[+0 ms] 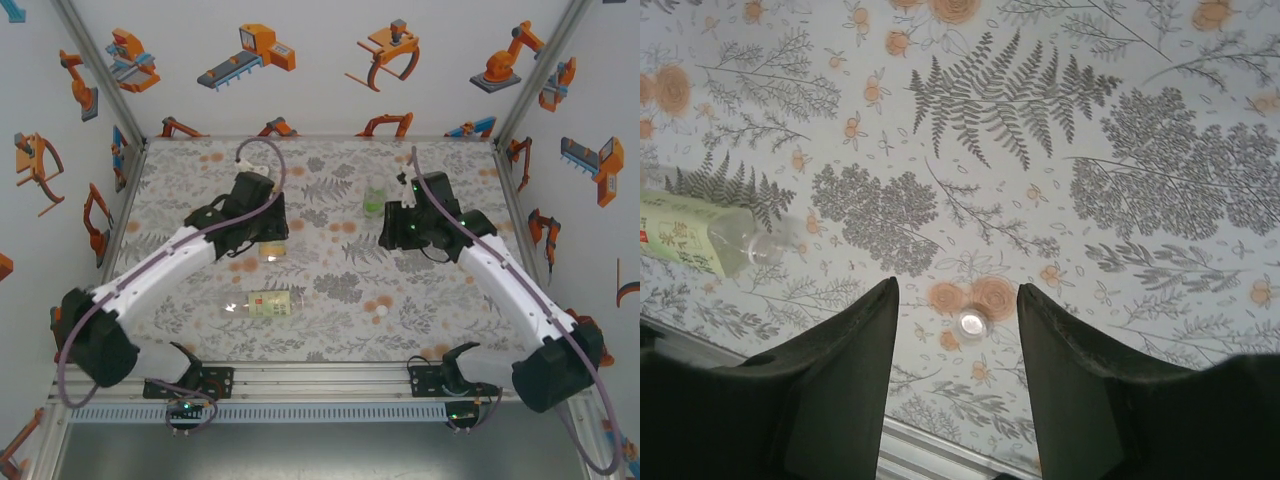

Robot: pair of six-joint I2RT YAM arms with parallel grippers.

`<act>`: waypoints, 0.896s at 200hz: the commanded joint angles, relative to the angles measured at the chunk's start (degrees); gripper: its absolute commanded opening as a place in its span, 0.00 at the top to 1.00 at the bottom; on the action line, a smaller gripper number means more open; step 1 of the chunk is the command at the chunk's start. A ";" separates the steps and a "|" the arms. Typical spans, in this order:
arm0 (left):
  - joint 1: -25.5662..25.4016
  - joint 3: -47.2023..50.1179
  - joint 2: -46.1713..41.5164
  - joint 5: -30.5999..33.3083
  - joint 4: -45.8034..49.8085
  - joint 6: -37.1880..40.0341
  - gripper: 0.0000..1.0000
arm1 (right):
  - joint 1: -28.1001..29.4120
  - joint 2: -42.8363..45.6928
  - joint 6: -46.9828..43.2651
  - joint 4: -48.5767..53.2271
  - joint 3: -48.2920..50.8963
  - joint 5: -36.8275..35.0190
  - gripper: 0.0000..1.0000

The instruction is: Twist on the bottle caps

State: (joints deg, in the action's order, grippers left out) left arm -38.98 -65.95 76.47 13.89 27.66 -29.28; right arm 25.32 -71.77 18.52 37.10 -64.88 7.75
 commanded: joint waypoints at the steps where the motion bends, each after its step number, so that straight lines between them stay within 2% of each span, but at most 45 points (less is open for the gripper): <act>1: 1.66 3.67 -6.28 1.11 -0.40 1.91 0.85 | 3.13 -5.86 0.83 -3.48 -5.22 -0.63 0.52; 65: 3.18 9.21 -18.28 1.58 4.34 3.80 0.98 | 9.92 -29.43 -0.63 -3.78 -24.02 -3.17 0.54; 179: 3.41 15.53 -30.83 1.83 4.12 5.44 1.00 | 13.04 -62.02 -3.27 0.37 -59.32 -3.46 0.53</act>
State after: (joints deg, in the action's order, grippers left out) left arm -35.90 -51.66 48.12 15.05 31.35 -24.95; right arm 37.82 -129.51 16.67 35.92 -116.88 4.86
